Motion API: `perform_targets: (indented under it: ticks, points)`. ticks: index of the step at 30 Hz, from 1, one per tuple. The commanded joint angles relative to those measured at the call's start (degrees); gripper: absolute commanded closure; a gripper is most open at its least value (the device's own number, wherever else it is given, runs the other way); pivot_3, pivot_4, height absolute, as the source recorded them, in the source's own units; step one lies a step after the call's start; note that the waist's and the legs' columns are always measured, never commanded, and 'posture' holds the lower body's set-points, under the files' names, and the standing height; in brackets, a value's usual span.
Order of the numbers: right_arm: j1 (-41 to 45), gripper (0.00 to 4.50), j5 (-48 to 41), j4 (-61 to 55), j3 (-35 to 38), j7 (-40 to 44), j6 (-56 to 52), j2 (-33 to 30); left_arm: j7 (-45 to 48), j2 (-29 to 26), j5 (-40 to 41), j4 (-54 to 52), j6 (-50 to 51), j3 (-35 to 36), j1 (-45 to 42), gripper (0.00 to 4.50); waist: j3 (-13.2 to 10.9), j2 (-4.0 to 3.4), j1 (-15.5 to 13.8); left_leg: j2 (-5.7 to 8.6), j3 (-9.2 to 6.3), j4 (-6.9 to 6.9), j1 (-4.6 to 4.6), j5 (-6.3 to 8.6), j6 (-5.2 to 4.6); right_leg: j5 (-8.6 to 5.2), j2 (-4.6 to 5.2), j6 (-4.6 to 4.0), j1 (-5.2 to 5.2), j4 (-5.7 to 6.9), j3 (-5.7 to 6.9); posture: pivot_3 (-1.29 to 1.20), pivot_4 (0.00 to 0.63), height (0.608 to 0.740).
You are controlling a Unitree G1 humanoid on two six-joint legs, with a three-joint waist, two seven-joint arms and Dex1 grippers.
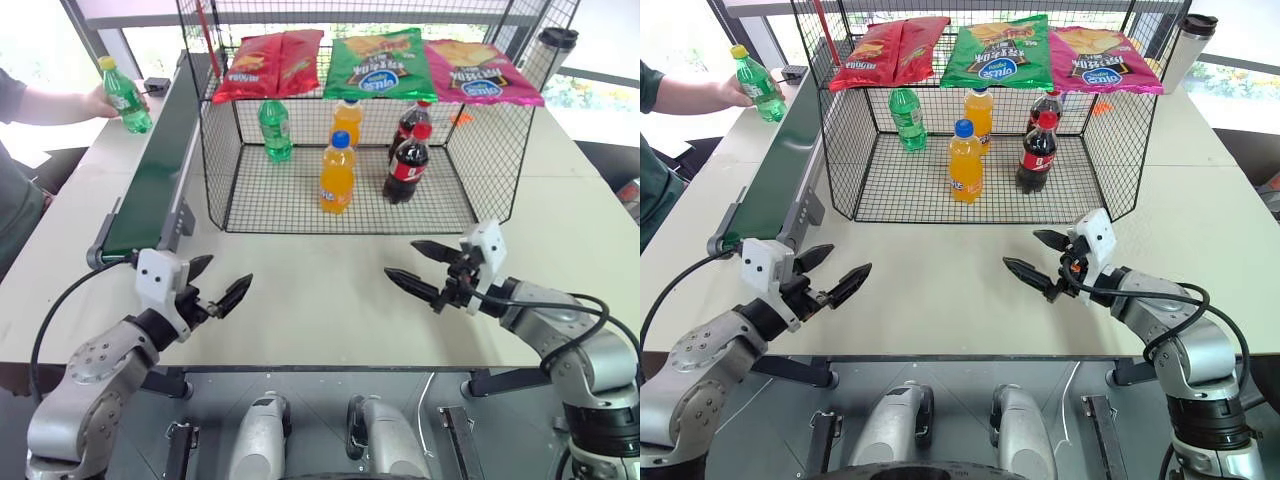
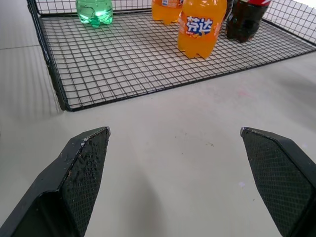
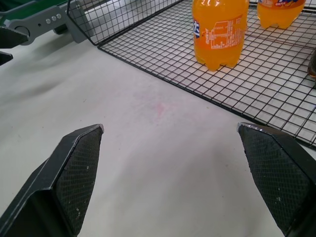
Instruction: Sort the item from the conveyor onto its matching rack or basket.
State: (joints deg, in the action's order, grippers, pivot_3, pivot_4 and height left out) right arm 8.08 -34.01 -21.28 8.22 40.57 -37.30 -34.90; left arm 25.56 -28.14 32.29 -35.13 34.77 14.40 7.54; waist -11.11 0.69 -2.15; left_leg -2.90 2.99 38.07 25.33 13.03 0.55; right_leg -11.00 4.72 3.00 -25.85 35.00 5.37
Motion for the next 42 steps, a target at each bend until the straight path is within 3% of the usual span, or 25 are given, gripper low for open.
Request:
perform_targets:
  ticks: [1, 42]
  points:
    - [0.7, 0.0, -0.6, -1.4, 0.6, 0.1, 0.2, -0.5, -0.4, 0.0, 1.1, -3.0, -0.2, 0.5, 0.3, 0.06, 0.0, 0.0, 0.0, 0.0, 0.0, 0.0, 0.0, 0.0, 0.0, 0.0, 0.0, 0.0, 0.0, 0.0, 0.0, 0.0, 0.15, 0.74]
    - [3.6, 0.0, 0.8, 1.0, -1.2, 1.7, 0.9, -0.1, -2.8, -0.1, 1.3, -3.7, -0.8, -0.6, -0.7, 0.06, 0.0, 0.0, 0.0, 0.0, 0.0, 0.0, 0.01, -0.01, -0.02, 0.0, -0.02, 0.0, 0.0, 0.0, 0.0, 0.0, 0.15, 0.74]
